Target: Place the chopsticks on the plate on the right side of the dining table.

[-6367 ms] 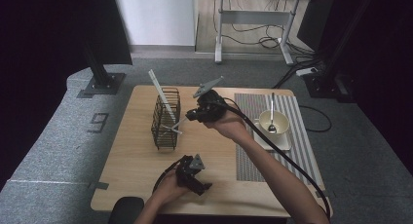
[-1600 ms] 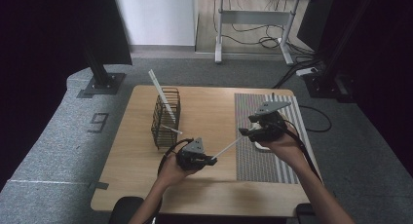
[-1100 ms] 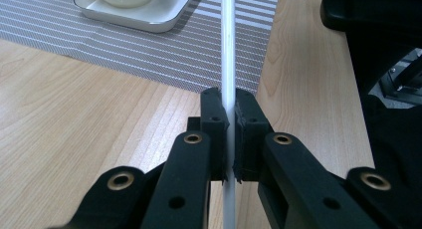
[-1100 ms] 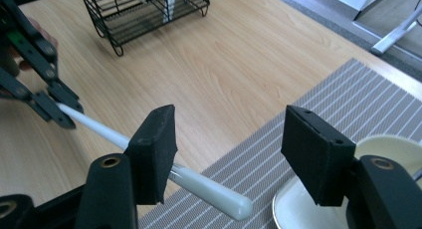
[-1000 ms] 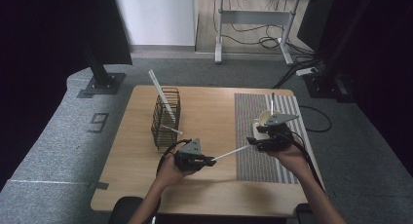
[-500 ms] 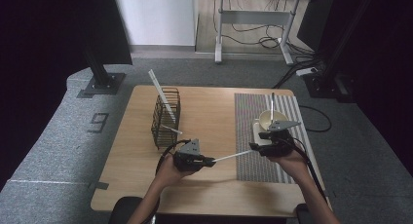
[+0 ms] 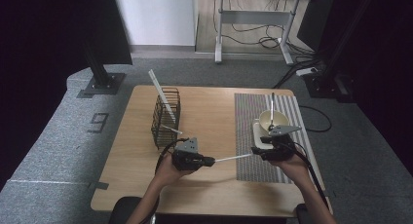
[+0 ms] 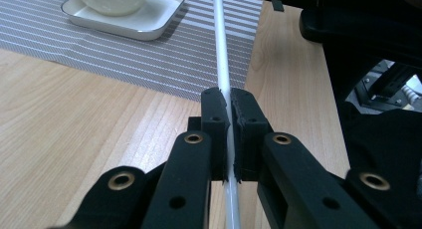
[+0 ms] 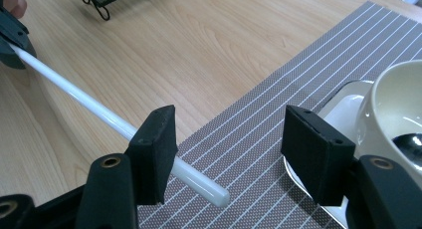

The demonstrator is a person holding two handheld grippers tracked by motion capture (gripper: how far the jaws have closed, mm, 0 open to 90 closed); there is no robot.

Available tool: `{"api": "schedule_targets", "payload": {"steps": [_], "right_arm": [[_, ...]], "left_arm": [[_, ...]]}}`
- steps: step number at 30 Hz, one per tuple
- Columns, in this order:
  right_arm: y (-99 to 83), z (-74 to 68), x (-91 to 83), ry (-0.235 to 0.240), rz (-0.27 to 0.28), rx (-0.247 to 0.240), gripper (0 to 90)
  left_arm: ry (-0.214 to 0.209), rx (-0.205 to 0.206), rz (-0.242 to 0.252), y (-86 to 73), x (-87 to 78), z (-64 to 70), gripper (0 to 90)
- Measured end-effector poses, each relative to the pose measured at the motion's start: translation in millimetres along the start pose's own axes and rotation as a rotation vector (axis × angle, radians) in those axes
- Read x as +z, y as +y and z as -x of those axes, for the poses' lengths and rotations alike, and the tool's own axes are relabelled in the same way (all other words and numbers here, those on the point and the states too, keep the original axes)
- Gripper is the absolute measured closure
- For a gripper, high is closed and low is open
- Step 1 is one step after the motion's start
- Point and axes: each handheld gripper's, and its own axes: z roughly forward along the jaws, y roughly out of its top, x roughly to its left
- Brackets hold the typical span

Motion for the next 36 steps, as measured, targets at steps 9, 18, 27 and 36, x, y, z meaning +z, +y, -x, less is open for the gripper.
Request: {"api": "schedule_targets", "payload": {"steps": [9,18,27,36], "right_arm": [[-5.1,0.3,0.3,0.016,-0.011,-0.002,35.9],[-15.0,-11.4,0.3,0.086,-0.079,-0.079,29.4],[-29.9,-30.4,5.2,0.114,-0.179,-0.169,28.3],[-37.6,-44.8,14.8,0.111,-0.25,-0.267,46.9]], "left_arm": [[-0.035,0.0,-0.028,-2.2,2.8,-3.5,86.0],[-0.102,0.027,-0.102,2.4,11.2,-6.7,86.0],[-0.146,0.061,-0.166,15.3,20.4,-7.3,86.0],[-0.193,0.087,-0.207,25.6,27.0,-6.9,86.0]]}}
